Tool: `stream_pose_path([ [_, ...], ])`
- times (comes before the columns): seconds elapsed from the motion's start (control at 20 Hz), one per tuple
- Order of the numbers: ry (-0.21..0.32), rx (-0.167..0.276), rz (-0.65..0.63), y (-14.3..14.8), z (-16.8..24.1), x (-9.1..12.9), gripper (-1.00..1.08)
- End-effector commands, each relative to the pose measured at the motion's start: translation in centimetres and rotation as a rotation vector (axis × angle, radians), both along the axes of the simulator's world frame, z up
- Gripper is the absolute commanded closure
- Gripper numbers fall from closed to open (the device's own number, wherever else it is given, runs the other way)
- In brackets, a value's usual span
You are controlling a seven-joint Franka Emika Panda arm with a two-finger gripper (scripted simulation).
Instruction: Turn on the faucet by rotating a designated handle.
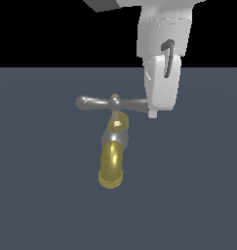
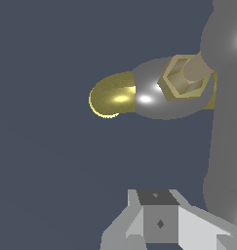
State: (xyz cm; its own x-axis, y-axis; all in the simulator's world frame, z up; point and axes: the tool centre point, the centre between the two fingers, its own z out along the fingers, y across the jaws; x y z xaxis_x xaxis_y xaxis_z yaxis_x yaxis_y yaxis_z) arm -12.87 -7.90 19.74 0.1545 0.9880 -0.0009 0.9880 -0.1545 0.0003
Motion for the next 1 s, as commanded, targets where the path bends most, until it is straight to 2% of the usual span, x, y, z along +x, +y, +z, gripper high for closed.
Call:
stream_pose_path([
  [0.0, 0.0, 0.0, 0.0, -0.2, 0.0, 0.6, 1.08],
  [0.95, 0.0, 0.001, 0.001, -1.6, 0.0, 5.5, 1.08],
])
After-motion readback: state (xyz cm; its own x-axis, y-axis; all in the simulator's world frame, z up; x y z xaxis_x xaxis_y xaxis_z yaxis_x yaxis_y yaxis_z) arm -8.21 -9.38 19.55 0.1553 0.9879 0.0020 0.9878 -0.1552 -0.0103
